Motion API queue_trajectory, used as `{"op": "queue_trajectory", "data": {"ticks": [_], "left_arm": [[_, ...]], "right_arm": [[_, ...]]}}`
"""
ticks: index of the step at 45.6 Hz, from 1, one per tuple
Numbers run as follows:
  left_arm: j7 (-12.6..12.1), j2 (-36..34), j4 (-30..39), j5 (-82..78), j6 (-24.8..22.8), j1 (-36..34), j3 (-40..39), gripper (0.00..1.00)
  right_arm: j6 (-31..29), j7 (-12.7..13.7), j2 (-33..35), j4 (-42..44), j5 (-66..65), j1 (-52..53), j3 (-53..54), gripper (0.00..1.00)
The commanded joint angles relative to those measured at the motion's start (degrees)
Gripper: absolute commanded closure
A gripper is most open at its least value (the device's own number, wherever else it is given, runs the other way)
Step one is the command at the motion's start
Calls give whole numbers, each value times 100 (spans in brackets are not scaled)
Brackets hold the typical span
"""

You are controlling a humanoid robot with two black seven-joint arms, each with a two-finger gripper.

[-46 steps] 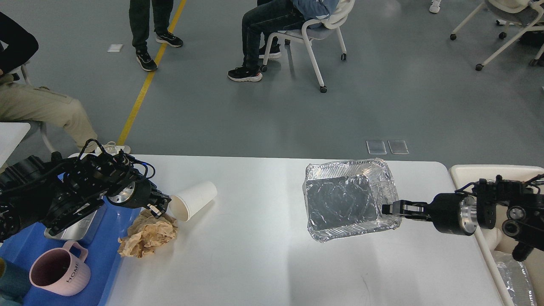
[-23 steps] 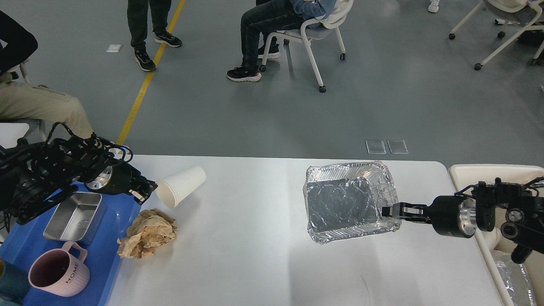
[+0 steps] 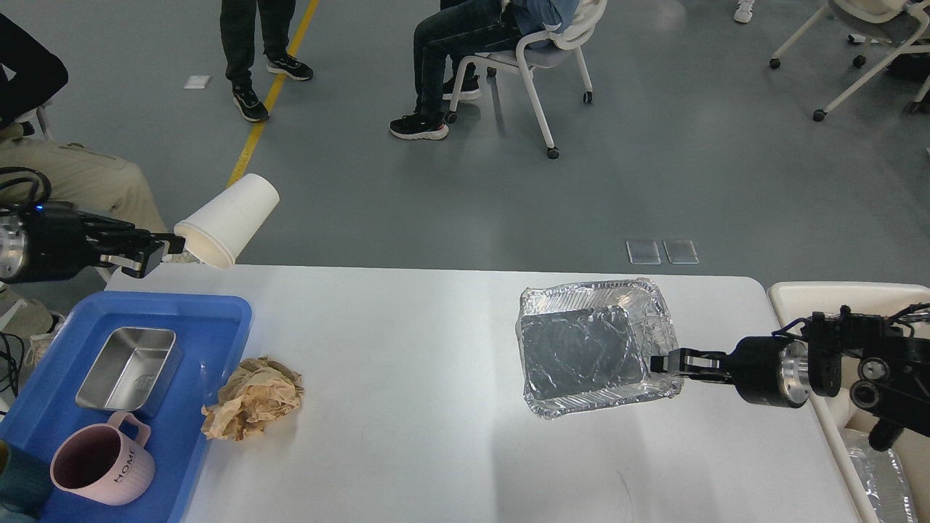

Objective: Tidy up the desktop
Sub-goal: 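Lift the paper cup high and carry it over the foil tray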

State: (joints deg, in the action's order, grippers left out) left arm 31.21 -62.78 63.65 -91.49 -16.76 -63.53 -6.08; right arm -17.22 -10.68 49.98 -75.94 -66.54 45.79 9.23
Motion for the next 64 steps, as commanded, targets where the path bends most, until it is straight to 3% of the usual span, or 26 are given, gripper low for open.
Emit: {"op": "queue_trajectory", "data": {"ticks": [1,12,26,30,39,46,55,64], "left_arm": [[8,-532,350,1000,6,16,-95,100],[201,-1148,561,1853,6,25,-209,100],[158,-1008,561,1792,-20,-45,-165,100],[140,-719,561,1407,-125,-343,-156,100],[140,-33,552,211,-995,-1371,-148,100],[140,889,535,-579,-1786,-2189,-139,100],[123,2093,526,-1336,-2226,-2603,-86,100],[-71,3473,456,-1627,-2446,-3033,107,100]], "right_arm": [[0,5,12,-8,0,1,17,100],[0,5,47,-35,0,1,34,100],[17,5,55,-52,0,1,43,100],[35,-4,56,-61,0,-8,43,100],[35,-4,56,-114,9,-17,43,100],[35,-4,20,-114,0,1,43,100],[35,-4,20,-114,0,18,78,100],[35,-4,12,-114,0,18,114,100]]}}
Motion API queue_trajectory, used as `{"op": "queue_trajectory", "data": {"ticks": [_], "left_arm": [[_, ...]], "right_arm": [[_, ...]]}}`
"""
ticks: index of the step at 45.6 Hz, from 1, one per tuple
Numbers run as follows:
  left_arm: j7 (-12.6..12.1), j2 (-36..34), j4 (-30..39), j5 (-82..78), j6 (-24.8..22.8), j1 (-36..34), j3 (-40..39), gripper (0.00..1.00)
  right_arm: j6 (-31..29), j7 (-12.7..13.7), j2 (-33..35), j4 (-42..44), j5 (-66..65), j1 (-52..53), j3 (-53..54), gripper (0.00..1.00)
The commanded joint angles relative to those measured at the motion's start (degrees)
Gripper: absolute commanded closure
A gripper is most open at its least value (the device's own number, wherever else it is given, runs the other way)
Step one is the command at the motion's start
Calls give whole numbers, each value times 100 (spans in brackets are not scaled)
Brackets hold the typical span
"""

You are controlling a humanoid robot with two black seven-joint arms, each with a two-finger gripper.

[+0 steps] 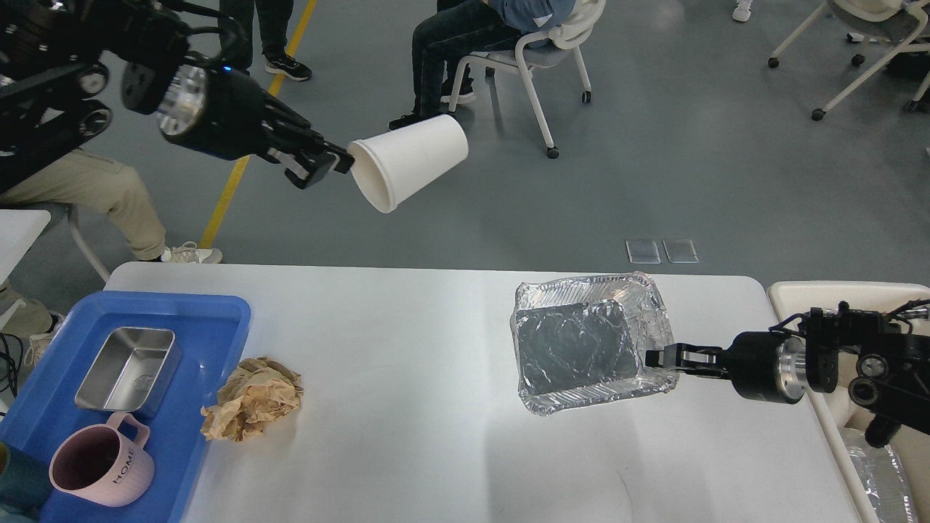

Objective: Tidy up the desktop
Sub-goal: 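Lift the paper cup high and carry it over the foil tray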

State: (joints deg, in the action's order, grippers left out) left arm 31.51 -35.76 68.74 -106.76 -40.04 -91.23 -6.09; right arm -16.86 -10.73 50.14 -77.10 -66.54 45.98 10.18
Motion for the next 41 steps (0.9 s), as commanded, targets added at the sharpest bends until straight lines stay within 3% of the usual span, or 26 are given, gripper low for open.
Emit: {"op": "queue_trajectory", "data": {"ticks": [1,12,18,41], "left_arm": [[-127,937,-62,-99,-135,-334,134,100],[-207,2845,-1010,-90,-171,-739,486,100],[-207,3540,-1415,-90,-153,-721,670,100],[-321,3831,-1618,-90,14,-115,1435,98]], "right_arm": [[-1,1,-5,2,0,-1,19,100],[-1,1,22,-94,0,16,36,100],[-1,1,66,-209,0,34,63,100],[-1,-8,461,-473,9,43,168,100]]}}
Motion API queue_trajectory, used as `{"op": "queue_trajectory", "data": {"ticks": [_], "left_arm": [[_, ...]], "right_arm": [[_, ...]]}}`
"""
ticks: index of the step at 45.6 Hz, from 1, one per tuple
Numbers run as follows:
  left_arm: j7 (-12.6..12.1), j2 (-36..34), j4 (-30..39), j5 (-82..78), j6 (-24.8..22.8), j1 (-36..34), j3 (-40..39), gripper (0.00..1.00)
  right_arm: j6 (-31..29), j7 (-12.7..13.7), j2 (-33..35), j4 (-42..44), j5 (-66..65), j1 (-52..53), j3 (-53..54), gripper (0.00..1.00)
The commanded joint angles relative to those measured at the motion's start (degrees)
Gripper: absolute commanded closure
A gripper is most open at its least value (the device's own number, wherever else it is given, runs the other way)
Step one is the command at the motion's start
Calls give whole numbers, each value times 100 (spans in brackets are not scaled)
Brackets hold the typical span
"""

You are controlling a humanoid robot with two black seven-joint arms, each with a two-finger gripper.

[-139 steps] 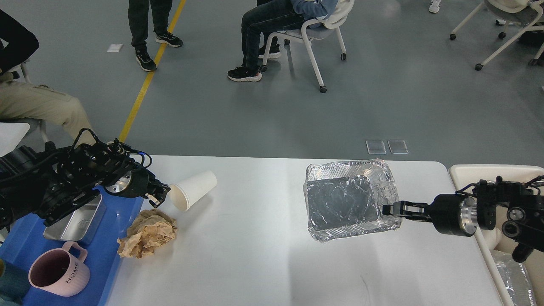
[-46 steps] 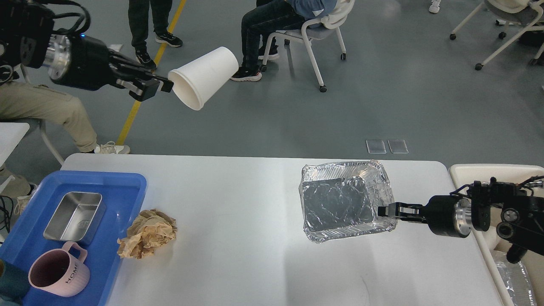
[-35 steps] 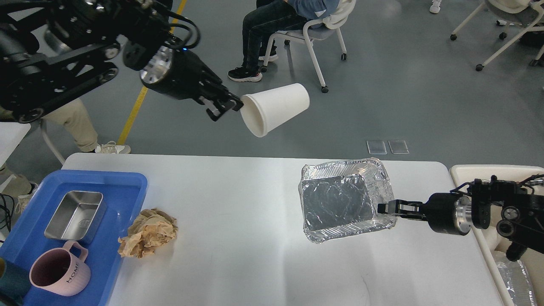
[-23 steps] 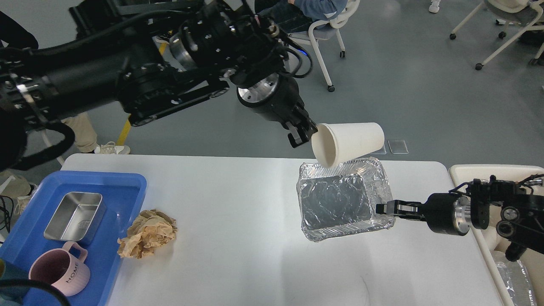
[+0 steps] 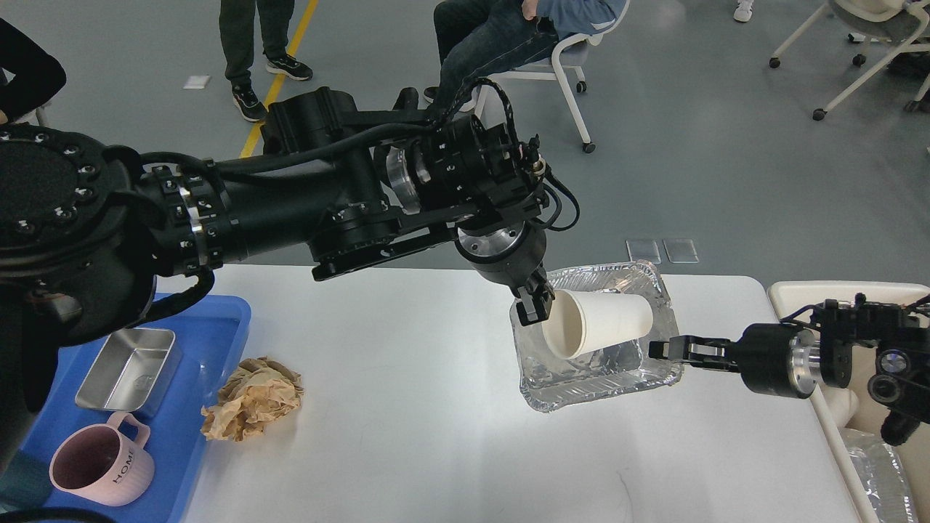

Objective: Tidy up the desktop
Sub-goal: 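Lift the paper cup high and carry it over the foil tray, then release the cup into the foil tray and withdraw the left gripper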

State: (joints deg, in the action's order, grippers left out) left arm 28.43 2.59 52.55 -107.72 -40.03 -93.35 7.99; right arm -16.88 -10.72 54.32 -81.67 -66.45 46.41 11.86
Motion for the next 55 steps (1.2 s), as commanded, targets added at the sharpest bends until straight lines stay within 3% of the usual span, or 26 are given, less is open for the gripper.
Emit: {"op": "queue_trajectory", "data": {"ticks": [1,5,9,21,29,34,42,55], "left_arm": [[-13,-4,1,14,22,124,18,96],[-92,-21,1,66,22,159,-43,84],[-250,-39,1,145,22,168,-87,63],[-804,-223,9,892,22,177,-122,39],[-1542,-803,27,1077,22,493,-666,11],[-1789,-1576,62,1086,39,1011,-1272,6],[-1789,-2683,88,1138,171,1960,-2599,4],[-1841,-3800,106,2017,592,3630,-4639,4]], "right_arm": [[0,-9,52,-16,0,0,0,100],[0,-9,52,-16,0,0,0,100],[0,-9,61,-16,0,-9,0,100],[0,-9,61,10,0,-44,-17,100],[0,-17,149,28,0,-79,-17,100],[0,-17,158,45,-9,-88,-26,100],[0,-17,149,54,-9,-106,-26,100],[0,-17,140,89,0,-123,-26,100]]}}
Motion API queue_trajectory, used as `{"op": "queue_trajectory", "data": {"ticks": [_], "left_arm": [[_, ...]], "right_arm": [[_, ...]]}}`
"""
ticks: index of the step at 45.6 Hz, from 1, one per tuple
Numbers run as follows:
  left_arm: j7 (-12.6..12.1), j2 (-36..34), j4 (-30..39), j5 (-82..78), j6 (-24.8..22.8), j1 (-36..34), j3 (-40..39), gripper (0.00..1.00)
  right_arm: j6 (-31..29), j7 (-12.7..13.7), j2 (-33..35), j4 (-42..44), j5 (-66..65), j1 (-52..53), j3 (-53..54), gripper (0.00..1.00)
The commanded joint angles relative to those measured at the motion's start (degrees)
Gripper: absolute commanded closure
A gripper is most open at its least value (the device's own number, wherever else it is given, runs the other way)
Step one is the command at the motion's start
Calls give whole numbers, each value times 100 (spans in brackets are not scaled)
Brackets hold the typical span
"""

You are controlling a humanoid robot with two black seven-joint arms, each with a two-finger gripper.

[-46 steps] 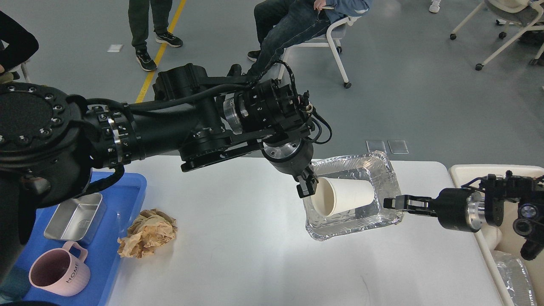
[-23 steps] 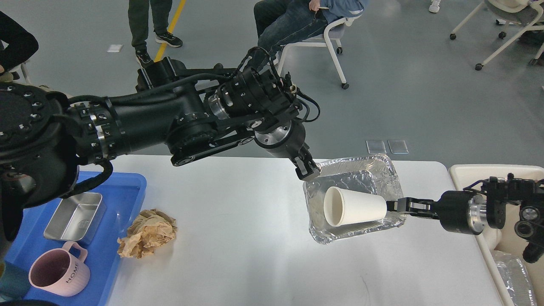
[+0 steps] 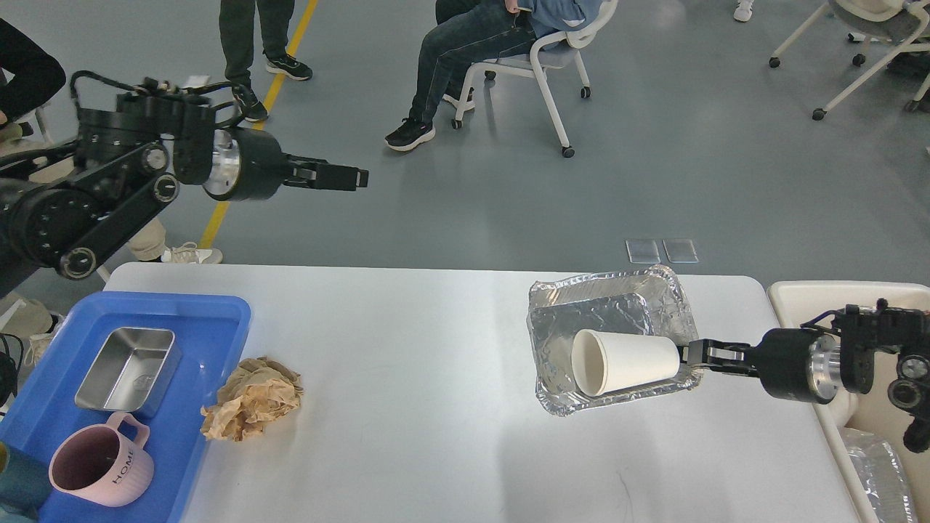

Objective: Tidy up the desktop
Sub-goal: 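Release the cup into the foil tray and withdraw the left gripper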

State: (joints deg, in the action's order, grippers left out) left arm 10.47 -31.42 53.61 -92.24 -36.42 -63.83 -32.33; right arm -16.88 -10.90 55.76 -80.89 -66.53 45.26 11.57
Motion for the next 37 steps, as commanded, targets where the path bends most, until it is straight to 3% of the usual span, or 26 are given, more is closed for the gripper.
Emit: {"op": "queue_trajectory", "data": {"ticks": [1,11,18,25,37], "left_arm": [[-80,-461,9,575,284,844,-695,4],[-870,-1287,650,1788,837,2224,-1197,4],[-1486,-2138,1958,2096,1408,3366,-1250,4],[-1548,-2772,2786,2175,1822,4167,-1548,4],[-1425,-3080,2910,4108,2024,5687,-3287,4]], "right_arm": [[0,1,-4,12,9,-9,-6,100],[0,1,5,3,9,0,12,100],[0,1,5,3,9,0,12,100],[0,1,5,-5,9,0,21,100],[0,-8,13,-14,9,0,21,100]]}}
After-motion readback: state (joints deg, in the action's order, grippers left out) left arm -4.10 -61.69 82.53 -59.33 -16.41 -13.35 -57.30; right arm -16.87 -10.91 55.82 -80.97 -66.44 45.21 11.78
